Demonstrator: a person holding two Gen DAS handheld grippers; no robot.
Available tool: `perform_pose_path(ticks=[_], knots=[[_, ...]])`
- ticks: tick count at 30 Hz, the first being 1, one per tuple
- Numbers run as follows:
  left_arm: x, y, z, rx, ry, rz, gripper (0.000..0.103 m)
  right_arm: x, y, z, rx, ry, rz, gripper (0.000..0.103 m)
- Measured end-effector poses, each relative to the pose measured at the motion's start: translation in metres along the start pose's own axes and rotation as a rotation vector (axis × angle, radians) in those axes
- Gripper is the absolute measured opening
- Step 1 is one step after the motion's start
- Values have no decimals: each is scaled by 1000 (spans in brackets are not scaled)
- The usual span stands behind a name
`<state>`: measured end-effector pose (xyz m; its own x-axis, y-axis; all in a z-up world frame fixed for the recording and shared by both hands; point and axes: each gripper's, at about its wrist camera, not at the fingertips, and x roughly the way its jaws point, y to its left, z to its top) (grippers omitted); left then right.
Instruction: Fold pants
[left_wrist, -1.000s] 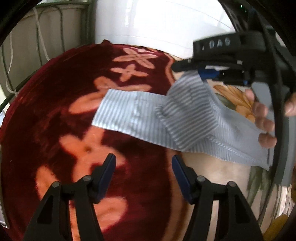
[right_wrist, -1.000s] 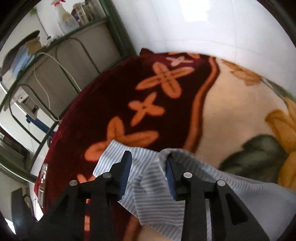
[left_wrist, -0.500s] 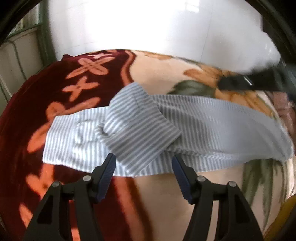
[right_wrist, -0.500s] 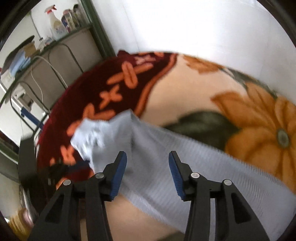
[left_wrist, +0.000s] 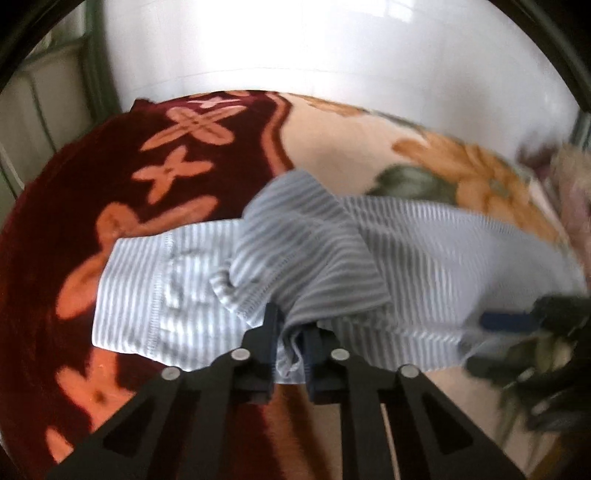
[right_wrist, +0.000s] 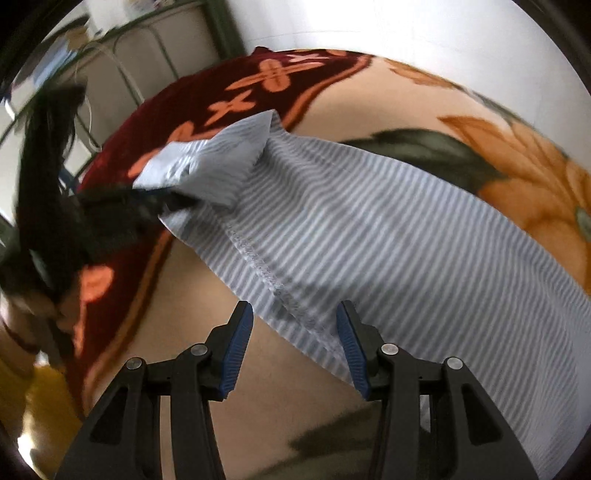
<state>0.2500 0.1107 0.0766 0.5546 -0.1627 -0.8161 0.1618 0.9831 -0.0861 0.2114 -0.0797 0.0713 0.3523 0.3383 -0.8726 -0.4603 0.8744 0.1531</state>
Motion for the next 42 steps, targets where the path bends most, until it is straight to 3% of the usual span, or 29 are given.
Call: perform_pose_path(ticks=[7,11,13,16,17,20,23,26,33,34,36,39,42], knots=[[-18,70,27,-243,-13,-3,10,4,5,5,-30,-32,-29,48],[-6,102,38,-320,24,3,11,6,8,7,-42,-48,-38,48],[1,114,41,-337,40,25,15,7,9,8,-47,-50,-44,48],[3,123,40,-344,39,33,32,9,10,10,-50,-56,-48,47],[3,125,38,-350,36,22,37,8,10,11,-50,-62,-49,45],[-1,127,32,-369,33,-16,38,8,11,13,-50,-80,-61,33],[-11,122,25,-377,8,-58,45,8,12,15,-51,-91,-62,16],[-4,113,22,-379,37,-89,46,7,10,17,-30,-106,-53,9],[19,117,29,-461,29,-57,43,1,4,17,12,-120,7,9],[20,118,30,-467,21,-52,41,2,5,17,9,-117,7,9],[22,117,35,-462,14,-26,15,5,5,16,7,-111,9,9],[19,115,39,-456,2,-21,11,7,4,15,13,-107,8,9],[2,105,47,-377,-54,10,10,4,2,17,26,-127,10,7]])
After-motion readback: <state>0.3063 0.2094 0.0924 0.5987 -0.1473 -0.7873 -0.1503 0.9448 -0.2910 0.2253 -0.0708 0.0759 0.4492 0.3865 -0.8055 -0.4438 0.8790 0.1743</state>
